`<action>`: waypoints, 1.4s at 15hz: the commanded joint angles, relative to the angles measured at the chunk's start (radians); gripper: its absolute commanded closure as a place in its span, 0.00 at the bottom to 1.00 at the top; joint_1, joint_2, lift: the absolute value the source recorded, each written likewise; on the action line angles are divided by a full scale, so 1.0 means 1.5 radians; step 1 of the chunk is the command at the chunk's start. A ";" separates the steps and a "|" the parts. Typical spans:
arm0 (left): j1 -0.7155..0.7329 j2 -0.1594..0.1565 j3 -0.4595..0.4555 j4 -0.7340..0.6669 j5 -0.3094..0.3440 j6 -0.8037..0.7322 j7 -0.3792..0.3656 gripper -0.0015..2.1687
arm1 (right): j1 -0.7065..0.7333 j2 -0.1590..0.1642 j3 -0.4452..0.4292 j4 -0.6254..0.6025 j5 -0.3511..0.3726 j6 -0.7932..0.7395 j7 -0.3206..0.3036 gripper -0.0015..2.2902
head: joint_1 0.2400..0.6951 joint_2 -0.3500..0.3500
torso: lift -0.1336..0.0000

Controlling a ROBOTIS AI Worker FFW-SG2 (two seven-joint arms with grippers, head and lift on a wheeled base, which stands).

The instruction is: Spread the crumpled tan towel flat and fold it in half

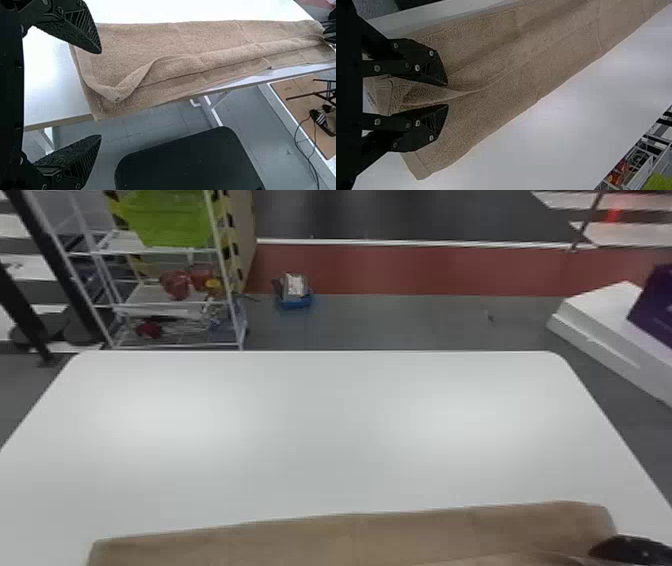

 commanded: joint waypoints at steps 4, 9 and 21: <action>0.000 0.001 0.000 0.000 0.000 0.000 -0.008 0.07 | 0.000 -0.001 0.003 0.001 0.006 0.014 0.003 0.37 | 1.00 0.48 | 0.08; -0.001 0.004 -0.001 0.005 0.001 0.000 -0.008 0.07 | 0.001 -0.001 0.014 0.005 0.020 0.014 0.003 0.37 | 1.00 0.48 | 0.08; -0.010 0.006 0.000 0.009 0.001 0.000 -0.008 0.07 | 0.069 -0.003 -0.051 -0.017 0.012 -0.134 0.003 0.47 | 1.00 0.46 | 0.08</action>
